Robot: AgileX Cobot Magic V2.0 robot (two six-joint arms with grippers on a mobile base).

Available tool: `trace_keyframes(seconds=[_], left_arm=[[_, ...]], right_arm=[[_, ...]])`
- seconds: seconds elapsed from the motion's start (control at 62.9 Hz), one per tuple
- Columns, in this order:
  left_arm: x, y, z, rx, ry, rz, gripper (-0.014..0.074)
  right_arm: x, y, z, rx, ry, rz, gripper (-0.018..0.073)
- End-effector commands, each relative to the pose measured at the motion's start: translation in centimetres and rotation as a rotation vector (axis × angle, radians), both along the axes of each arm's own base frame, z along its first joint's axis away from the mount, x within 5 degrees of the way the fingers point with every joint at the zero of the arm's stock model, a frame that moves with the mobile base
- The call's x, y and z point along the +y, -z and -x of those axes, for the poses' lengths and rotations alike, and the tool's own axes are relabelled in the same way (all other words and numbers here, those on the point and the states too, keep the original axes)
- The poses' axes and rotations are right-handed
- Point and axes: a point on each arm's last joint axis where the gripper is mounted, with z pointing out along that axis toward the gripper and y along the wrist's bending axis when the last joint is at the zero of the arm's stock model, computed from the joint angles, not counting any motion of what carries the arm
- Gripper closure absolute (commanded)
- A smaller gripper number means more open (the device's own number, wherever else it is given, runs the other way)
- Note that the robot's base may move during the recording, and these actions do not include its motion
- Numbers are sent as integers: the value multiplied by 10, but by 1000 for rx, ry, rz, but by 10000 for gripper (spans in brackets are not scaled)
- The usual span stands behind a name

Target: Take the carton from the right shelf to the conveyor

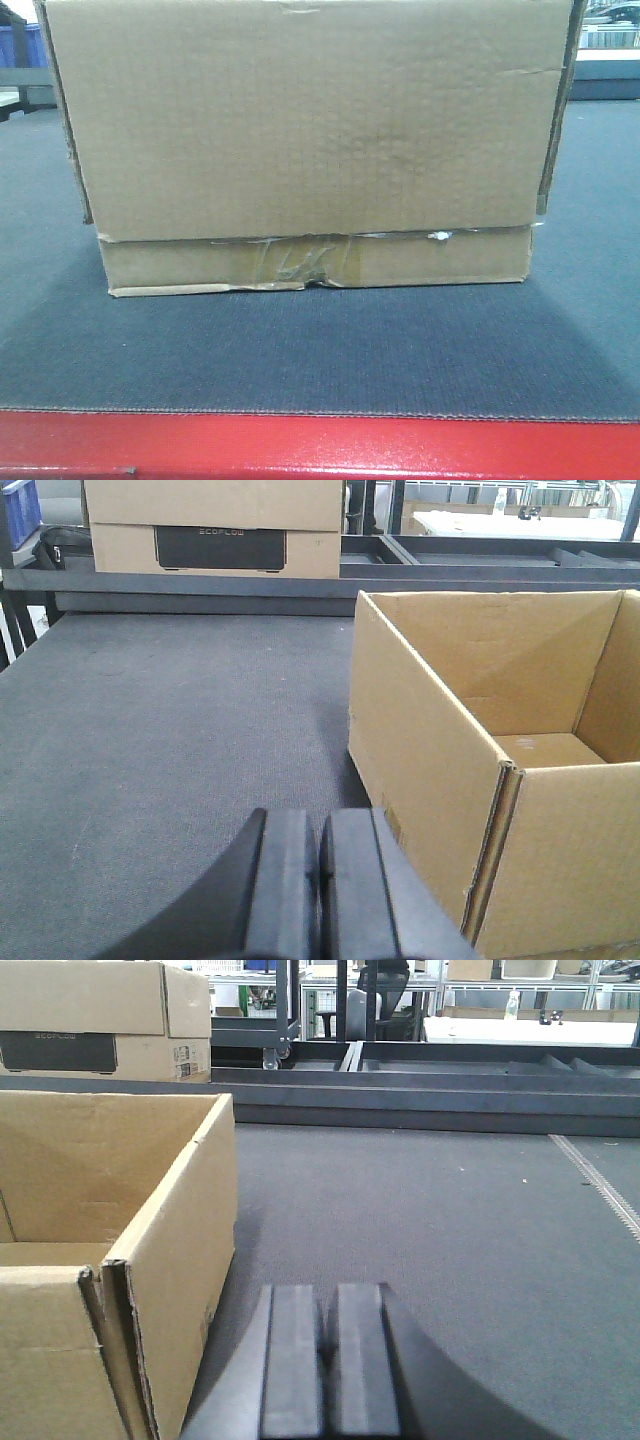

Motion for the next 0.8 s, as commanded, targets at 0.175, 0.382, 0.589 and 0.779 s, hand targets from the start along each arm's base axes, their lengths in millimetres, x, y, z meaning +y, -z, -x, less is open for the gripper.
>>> trace_keyframes(seconds=[0.175, 0.382, 0.589, 0.779], left_arm=[[0, -2, 1, -25, 3, 3, 585], [5, 0, 15, -63, -43, -51, 585], [8, 39, 27, -148, -103, -74, 585], [9, 93, 33, -158, -122, -75, 585]], right_arm=[[0, -3, 1, -39, 2, 14, 619], [0, -3, 1, -39, 2, 14, 619], [0, -3, 1, -39, 2, 14, 619], [0, -3, 1, -39, 2, 14, 619]])
